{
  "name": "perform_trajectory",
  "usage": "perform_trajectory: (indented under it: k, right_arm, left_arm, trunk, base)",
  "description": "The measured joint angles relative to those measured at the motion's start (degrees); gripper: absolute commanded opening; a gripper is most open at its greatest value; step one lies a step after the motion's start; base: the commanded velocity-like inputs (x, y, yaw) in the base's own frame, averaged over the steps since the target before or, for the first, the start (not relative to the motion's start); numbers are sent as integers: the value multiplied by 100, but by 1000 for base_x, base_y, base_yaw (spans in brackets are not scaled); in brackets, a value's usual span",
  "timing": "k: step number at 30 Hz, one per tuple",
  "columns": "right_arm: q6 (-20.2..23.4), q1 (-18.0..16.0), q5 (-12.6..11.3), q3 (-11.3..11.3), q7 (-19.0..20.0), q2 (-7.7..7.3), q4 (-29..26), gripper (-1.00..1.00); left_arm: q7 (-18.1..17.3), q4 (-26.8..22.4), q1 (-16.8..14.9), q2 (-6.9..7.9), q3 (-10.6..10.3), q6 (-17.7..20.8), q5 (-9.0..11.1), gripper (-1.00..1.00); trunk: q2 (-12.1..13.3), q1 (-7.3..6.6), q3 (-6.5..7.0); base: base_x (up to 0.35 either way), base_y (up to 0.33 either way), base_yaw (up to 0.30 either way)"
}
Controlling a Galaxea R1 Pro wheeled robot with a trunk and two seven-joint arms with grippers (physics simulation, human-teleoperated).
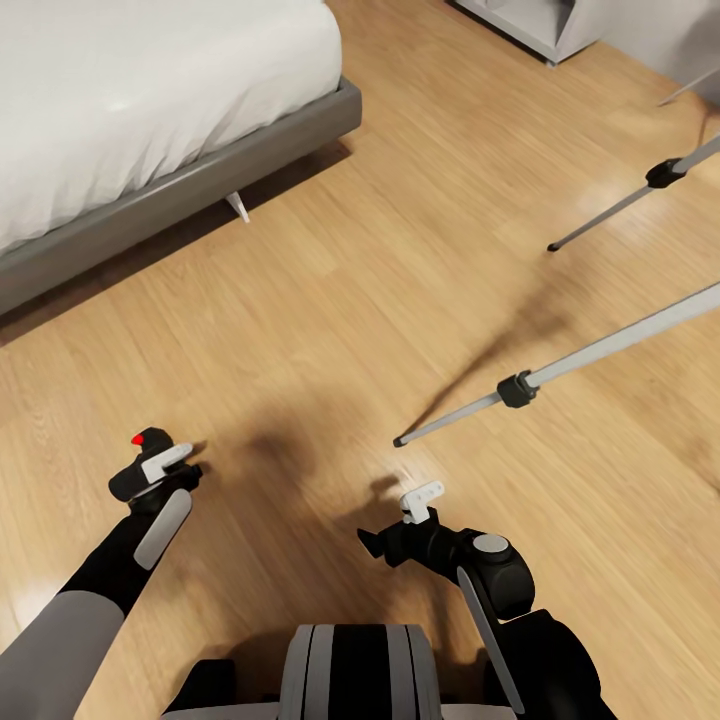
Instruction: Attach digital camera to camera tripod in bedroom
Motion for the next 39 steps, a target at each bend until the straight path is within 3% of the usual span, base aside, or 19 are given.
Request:
perform_trajectory:
  k: [37, 38, 39]
  right_arm:
    - [0, 1, 0, 1, 0, 0, 1, 100]
    - [0, 1, 0, 1, 0, 0, 1, 100]
    - [0, 1, 0, 1, 0, 0, 1, 100]
  left_arm:
    - [-25, 71, 38, 38, -14, -258, 20, 100]
    - [-26, 71, 38, 38, -14, -259, 20, -100]
    - [-38, 92, 37, 38, -12, -258, 12, -100]
  trunk:
    - [0, 0, 0]
    - [0, 0, 0]
    - [0, 0, 0]
  base:
    - [35, 0, 0]
    - [9, 0, 0]
    - [7, 0, 0]
